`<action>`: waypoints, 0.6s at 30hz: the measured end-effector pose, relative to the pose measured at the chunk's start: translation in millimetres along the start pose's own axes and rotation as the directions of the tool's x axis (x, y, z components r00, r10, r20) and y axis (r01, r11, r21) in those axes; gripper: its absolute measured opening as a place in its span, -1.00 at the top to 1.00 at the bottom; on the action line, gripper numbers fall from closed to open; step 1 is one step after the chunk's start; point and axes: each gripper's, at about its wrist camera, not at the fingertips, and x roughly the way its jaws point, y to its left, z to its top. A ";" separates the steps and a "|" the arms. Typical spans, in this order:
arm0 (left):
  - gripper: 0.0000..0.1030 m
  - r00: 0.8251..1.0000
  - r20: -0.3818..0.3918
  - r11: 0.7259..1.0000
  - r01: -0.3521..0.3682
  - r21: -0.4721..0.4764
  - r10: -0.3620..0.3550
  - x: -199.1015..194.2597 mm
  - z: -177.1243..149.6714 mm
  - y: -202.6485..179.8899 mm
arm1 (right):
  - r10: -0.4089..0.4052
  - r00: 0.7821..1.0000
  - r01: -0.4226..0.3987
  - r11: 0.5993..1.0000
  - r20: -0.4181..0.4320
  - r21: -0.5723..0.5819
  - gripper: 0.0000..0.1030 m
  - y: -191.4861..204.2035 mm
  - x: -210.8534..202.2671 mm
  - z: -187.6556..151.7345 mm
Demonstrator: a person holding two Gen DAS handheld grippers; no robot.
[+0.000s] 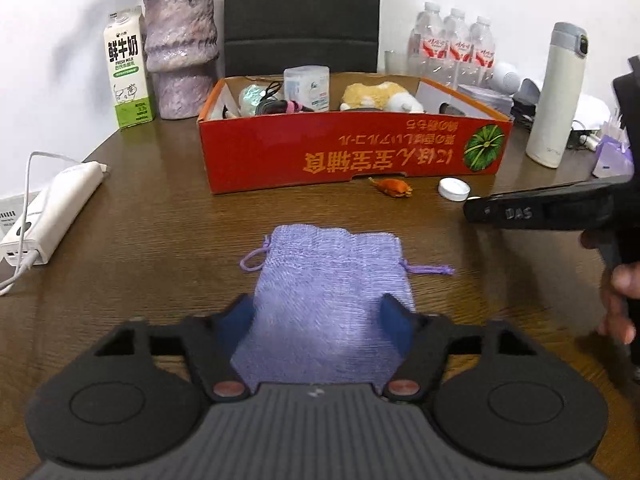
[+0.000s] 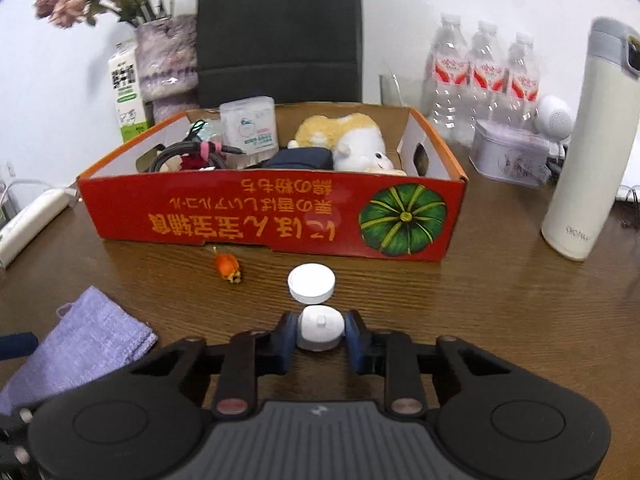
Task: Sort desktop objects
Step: 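Grasp the purple pouch with left gripper while right gripper grasps a white cap, then drop the purple pouch into the box with left gripper while right gripper drops the cap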
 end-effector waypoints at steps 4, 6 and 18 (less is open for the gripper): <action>0.74 0.999 0.022 1.000 0.027 -0.011 -0.027 -9.5 -6.8 -3.1 | 0.014 1.000 -0.014 1.000 -0.006 -0.009 0.52 2.0 -4.9 -1.7; 0.81 0.998 0.029 0.997 0.062 -0.037 -0.061 -16.0 -12.8 -2.9 | 0.016 1.000 -0.016 1.000 -0.009 -0.013 0.52 6.0 -15.5 -7.6; 0.88 0.968 0.217 0.989 0.142 -0.045 -0.129 -111.0 -39.2 -4.6 | 0.080 0.992 -0.082 0.997 0.094 0.015 0.52 31.5 -138.1 -86.1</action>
